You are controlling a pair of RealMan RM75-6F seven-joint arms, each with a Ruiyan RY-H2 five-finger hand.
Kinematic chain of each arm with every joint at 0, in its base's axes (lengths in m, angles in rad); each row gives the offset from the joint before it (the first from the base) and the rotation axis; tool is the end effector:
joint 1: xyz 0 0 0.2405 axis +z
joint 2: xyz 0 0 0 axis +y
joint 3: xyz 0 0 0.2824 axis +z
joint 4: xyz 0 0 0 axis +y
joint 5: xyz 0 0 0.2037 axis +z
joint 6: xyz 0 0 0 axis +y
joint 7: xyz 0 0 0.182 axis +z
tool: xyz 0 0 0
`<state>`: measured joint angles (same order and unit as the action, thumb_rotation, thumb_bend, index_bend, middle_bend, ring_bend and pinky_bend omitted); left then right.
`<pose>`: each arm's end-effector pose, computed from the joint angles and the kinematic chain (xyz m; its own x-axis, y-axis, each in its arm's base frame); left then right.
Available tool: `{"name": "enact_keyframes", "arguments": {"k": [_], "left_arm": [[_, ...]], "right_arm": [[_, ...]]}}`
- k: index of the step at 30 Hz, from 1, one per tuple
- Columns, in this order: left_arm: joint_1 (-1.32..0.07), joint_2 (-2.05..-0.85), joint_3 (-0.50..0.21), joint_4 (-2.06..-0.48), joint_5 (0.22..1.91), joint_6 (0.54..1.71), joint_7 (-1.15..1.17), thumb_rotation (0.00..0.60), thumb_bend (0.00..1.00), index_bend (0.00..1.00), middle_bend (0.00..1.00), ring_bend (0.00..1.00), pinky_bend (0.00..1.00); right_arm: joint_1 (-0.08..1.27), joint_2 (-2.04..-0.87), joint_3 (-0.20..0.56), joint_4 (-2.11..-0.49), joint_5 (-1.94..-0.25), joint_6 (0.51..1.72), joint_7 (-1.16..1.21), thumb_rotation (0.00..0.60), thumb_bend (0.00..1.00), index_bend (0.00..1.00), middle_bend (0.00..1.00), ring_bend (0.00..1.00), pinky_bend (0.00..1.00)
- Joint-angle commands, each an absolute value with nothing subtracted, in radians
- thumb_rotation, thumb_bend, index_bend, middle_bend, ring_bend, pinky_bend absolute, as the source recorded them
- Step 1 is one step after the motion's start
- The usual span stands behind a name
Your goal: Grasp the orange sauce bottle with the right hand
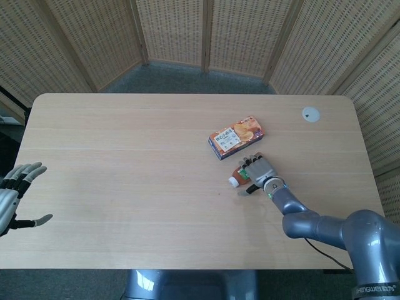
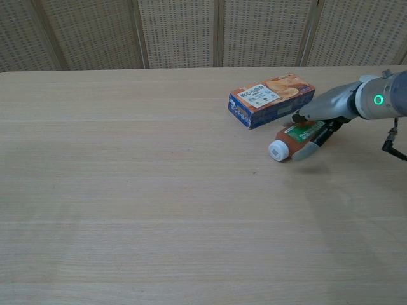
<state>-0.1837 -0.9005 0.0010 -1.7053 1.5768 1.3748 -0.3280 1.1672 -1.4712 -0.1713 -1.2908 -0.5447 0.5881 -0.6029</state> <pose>-0.3042 0.2379 0.2096 0.2287 0.1479 0.9622 0.9697 -0.1217 -0.2118 -0.1961 -0.4526 -0.0335 0.7968 -0.4677 0.3827 -0.5879 -0.4532 0.6701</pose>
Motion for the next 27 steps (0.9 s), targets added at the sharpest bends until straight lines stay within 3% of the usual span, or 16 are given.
{"name": "enact_keyframes", "arguments": {"k": [1,8,20,24,27], "left_arm": [[-0.185,-0.902,0.001,-1.705,1.576,1.373,-0.329,0.600,0.00,0.10,0.00,0.00,0.00],[-0.192,-0.907,0.000,-1.707,1.581,1.368,-0.327,0.600,0.00,0.10,0.00,0.00,0.00],[-0.180,-0.901,0.009,-1.713,1.586,1.383,-0.327,0.600,0.00,0.10,0.00,0.00,0.00],[-0.169,-0.896,0.014,-1.712,1.583,1.394,-0.329,0.600,0.00,0.10,0.00,0.00,0.00],[-0.165,-0.893,0.014,-1.714,1.581,1.400,-0.329,0.600,0.00,0.10,0.00,0.00,0.00]], "right_arm": [[1.151,-1.449,-0.186,-1.309,-0.530,0.608,-0.596,0.173,0.16,0.00,0.00,0.00,0.00],[1.111,-1.406,-0.197,-1.350,-0.538,0.644,-0.569,0.175,0.16,0.00,0.00,0.00,0.00],[1.074,-1.453,-0.124,-1.269,-0.702,0.663,-0.516,0.177,0.19,0.00,0.00,0.00,0.00],[1.063,-1.490,-0.114,-1.213,-0.754,0.641,-0.502,0.204,0.22,0.00,0.00,0.00,0.00],[1.049,-1.517,-0.106,-1.167,-0.798,0.624,-0.476,0.282,0.27,0.00,0.00,0.00,0.00]]}}
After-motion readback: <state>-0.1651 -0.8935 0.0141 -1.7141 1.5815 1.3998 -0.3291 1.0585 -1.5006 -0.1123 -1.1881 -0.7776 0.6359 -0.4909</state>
